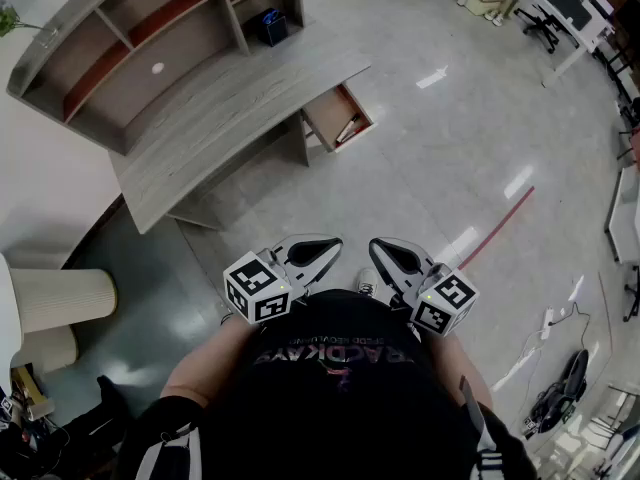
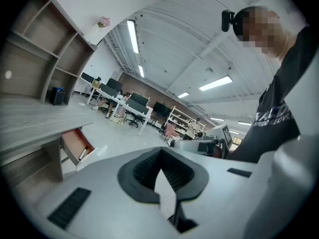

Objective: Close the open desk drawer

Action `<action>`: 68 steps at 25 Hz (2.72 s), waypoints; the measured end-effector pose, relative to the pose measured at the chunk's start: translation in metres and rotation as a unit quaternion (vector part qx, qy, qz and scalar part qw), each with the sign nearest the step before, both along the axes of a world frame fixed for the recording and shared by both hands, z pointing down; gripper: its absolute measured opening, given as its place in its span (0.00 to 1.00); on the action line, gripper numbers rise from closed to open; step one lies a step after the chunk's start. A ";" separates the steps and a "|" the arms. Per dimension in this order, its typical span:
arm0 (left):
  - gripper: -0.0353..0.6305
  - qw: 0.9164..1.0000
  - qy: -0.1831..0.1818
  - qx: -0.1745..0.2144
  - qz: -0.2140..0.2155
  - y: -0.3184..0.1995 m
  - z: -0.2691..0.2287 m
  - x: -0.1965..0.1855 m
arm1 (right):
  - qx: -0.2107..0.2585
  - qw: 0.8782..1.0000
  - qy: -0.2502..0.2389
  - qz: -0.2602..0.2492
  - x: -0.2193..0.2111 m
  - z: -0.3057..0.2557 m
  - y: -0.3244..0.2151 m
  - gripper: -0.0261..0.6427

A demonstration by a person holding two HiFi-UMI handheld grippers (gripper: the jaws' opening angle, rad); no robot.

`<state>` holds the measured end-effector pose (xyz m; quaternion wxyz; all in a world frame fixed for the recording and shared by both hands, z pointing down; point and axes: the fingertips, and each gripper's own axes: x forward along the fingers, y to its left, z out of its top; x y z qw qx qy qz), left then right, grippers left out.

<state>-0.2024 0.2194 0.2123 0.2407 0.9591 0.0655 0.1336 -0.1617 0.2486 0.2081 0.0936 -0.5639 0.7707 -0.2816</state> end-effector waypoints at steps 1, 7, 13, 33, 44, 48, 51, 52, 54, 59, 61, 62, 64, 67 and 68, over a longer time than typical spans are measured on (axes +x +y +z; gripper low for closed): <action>0.07 1.000 0.000 0.000 0.000 0.000 -0.001 0.000 | 0.001 1.000 0.001 -0.001 0.000 -0.001 0.000 0.06; 0.07 1.000 0.000 0.000 -0.001 -0.002 -0.001 0.001 | 0.002 1.000 0.002 -0.004 0.000 -0.002 -0.002 0.06; 0.07 1.000 -0.001 -0.001 -0.001 -0.002 0.000 0.001 | -0.002 1.000 -0.001 -0.004 0.001 -0.001 -0.003 0.06; 0.07 1.000 -0.014 0.005 -0.009 0.011 0.005 0.022 | 0.020 0.999 -0.017 -0.019 0.024 -0.003 0.006 0.06; 0.07 0.998 -0.023 0.009 -0.060 0.016 0.010 0.050 | 0.036 0.998 -0.031 -0.048 0.066 -0.004 0.008 0.06; 0.07 0.996 -0.029 0.014 -0.084 0.018 0.012 0.060 | 0.039 0.997 -0.034 -0.061 0.081 -0.002 0.011 0.06; 0.07 0.994 -0.033 0.015 -0.100 0.018 0.013 0.066 | 0.041 0.996 -0.036 -0.071 0.091 -0.001 0.014 0.06; 0.07 0.994 -0.033 0.014 -0.105 0.017 0.013 0.068 | 0.042 0.996 -0.036 -0.074 0.094 -0.001 0.014 0.06; 0.07 0.993 -0.034 0.016 -0.115 0.014 0.011 0.073 | 0.044 0.995 -0.035 -0.080 0.100 0.000 0.015 0.06; 0.07 0.989 -0.038 0.029 -0.138 0.001 0.009 0.079 | 0.045 0.995 -0.034 -0.085 0.115 0.004 0.012 0.06; 0.07 0.988 -0.040 0.031 -0.144 -0.004 0.007 0.080 | 0.043 0.995 -0.035 -0.082 0.120 0.004 0.008 0.06; 0.07 0.988 -0.041 0.033 -0.147 -0.008 0.006 0.080 | 0.043 0.995 -0.036 -0.079 0.123 0.003 0.005 0.06; 0.07 0.986 -0.043 0.038 -0.154 -0.017 0.006 0.080 | 0.043 0.996 -0.035 -0.074 0.127 0.003 -0.003 0.06; 0.07 0.983 -0.048 0.059 -0.169 -0.036 0.010 0.078 | 0.041 0.997 -0.030 -0.065 0.132 0.002 -0.016 0.06; 0.07 0.981 -0.050 0.068 -0.174 -0.043 0.013 0.077 | 0.039 0.997 -0.029 -0.062 0.134 0.003 -0.021 0.06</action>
